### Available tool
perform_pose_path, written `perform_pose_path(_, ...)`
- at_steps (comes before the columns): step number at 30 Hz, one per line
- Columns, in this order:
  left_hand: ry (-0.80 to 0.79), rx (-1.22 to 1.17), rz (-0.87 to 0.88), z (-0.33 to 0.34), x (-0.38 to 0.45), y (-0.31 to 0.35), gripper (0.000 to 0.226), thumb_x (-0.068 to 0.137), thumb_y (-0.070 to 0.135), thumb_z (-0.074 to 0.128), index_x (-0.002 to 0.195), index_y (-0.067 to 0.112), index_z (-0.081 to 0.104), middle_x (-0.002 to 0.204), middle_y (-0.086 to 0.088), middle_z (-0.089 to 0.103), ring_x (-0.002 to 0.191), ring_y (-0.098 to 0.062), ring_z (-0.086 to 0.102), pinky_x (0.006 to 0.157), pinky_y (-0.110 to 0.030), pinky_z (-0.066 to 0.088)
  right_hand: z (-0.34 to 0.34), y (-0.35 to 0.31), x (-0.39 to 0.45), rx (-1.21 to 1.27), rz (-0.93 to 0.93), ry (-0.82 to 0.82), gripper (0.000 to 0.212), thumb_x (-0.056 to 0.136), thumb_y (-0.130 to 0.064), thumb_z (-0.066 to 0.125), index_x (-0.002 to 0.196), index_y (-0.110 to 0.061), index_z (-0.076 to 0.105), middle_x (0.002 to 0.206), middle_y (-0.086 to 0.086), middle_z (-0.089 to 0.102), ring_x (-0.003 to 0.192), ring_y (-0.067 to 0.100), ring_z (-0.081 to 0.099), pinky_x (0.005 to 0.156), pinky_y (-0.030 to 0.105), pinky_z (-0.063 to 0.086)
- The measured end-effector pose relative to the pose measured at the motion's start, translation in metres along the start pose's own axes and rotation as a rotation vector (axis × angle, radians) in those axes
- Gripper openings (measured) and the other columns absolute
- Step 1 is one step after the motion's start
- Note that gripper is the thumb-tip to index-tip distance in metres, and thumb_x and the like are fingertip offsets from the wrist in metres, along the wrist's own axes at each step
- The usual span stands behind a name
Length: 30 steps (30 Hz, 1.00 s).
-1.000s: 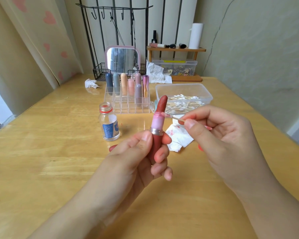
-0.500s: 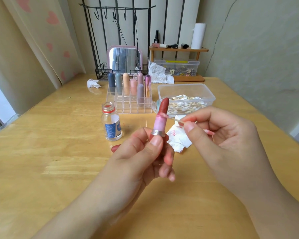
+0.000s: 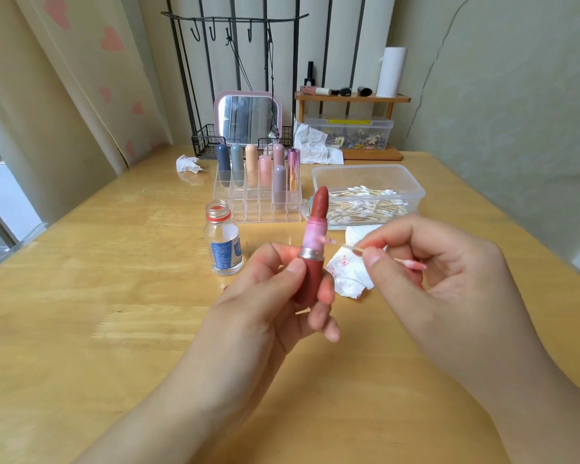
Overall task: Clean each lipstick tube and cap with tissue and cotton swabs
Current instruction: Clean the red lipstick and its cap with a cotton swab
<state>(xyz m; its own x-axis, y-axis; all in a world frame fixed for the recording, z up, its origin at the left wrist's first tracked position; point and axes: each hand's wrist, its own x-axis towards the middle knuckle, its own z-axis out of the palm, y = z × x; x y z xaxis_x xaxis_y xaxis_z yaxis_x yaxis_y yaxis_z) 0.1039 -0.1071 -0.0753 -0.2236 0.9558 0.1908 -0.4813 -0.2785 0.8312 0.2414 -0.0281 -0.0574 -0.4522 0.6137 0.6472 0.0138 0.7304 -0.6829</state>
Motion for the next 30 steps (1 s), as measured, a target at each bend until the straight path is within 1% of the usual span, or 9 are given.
perform_pose_path(3,-0.004,0.097,0.04,-0.0002,-0.0021,-0.0004,0.013,0.081,0.013,0.048,0.09,0.004,0.048,0.073,-0.013,0.062,0.056,-0.021,0.052,0.057,-0.029,0.049,-0.0009,0.0024,0.001,-0.006,0.008,0.031,0.013,0.078,-0.032,0.057,0.078,-0.022,0.065,0.053,0.009,0.048,0.05,0.013,0.039,0.054,0.01,0.035)
perform_pose_path(7,0.011,0.208,0.093,0.0001,-0.0018,0.0004,0.02,0.079,0.01,0.055,0.094,0.0,0.047,0.078,-0.011,0.066,0.062,-0.021,0.059,0.058,-0.026,0.05,-0.0016,-0.0004,-0.0005,-0.033,-0.004,-0.011,0.012,0.076,-0.03,0.056,0.073,-0.02,0.062,0.052,0.008,0.039,0.047,0.013,0.034,0.05,0.014,0.032)
perform_pose_path(11,0.082,0.303,0.159,0.0002,-0.0005,-0.0002,0.025,0.072,0.008,0.062,0.092,0.002,0.047,0.072,-0.009,0.066,0.059,-0.018,0.062,0.058,-0.023,0.051,-0.0017,0.0004,0.0009,-0.015,-0.008,0.02,0.007,0.081,-0.024,0.062,0.076,-0.022,0.065,0.055,0.009,0.043,0.05,0.007,0.038,0.054,0.008,0.033)
perform_pose_path(15,0.115,0.365,0.193,0.0013,-0.0006,-0.0005,0.027,0.068,0.008,0.065,0.089,0.006,0.047,0.068,-0.002,0.066,0.059,-0.015,0.062,0.058,-0.021,0.051,-0.0009,-0.0023,-0.0009,-0.047,-0.015,-0.029,0.013,0.077,-0.03,0.056,0.073,-0.019,0.062,0.052,0.011,0.041,0.047,0.014,0.033,0.048,0.015,0.03)
perform_pose_path(18,0.173,0.452,0.236,-0.0003,0.0001,-0.0019,0.027,0.066,0.012,0.068,0.086,0.014,0.05,0.068,0.0,0.064,0.06,-0.016,0.061,0.059,-0.02,0.05,-0.0001,-0.0022,0.0002,-0.058,-0.033,0.031,0.008,0.081,-0.023,0.061,0.074,-0.019,0.064,0.056,0.009,0.042,0.05,0.012,0.036,0.052,0.005,0.033)
perform_pose_path(20,0.206,0.532,0.271,-0.003,0.0005,-0.003,0.027,0.065,0.016,0.07,0.083,0.022,0.051,0.069,0.0,0.063,0.062,-0.017,0.061,0.061,-0.023,0.051,0.0001,-0.0018,-0.0003,-0.06,-0.04,0.044,0.007,0.082,-0.021,0.062,0.076,-0.018,0.064,0.057,0.009,0.042,0.05,0.011,0.037,0.053,0.003,0.034)
perform_pose_path(22,0.224,0.623,0.31,-0.0053,0.0001,-0.0035,0.029,0.064,0.025,0.076,0.079,0.034,0.053,0.074,0.0,0.064,0.068,-0.019,0.062,0.067,-0.031,0.053,0.0016,-0.0028,-0.0021,-0.083,-0.053,0.0,0.011,0.08,-0.025,0.059,0.074,-0.017,0.064,0.054,0.006,0.041,0.048,0.012,0.037,0.049,0.011,0.033)
perform_pose_path(25,0.228,0.697,0.363,-0.0064,-0.0013,-0.004,0.026,0.061,0.039,0.071,0.079,0.042,0.052,0.081,0.002,0.064,0.073,-0.022,0.062,0.071,-0.04,0.052,0.0034,-0.0034,-0.0034,-0.129,-0.07,-0.02,0.01,0.08,-0.021,0.06,0.073,-0.015,0.064,0.053,0.005,0.042,0.048,0.014,0.038,0.048,0.015,0.032)
perform_pose_path(30,0.268,0.821,0.415,-0.0037,-0.0016,-0.0037,0.03,0.068,0.026,0.071,0.081,0.039,0.047,0.08,0.011,0.063,0.072,-0.008,0.061,0.067,-0.016,0.046,0.0046,-0.0029,-0.0027,-0.143,-0.082,0.029,0.014,0.081,-0.027,0.057,0.075,-0.017,0.064,0.055,0.004,0.044,0.049,0.012,0.04,0.049,0.012,0.033)
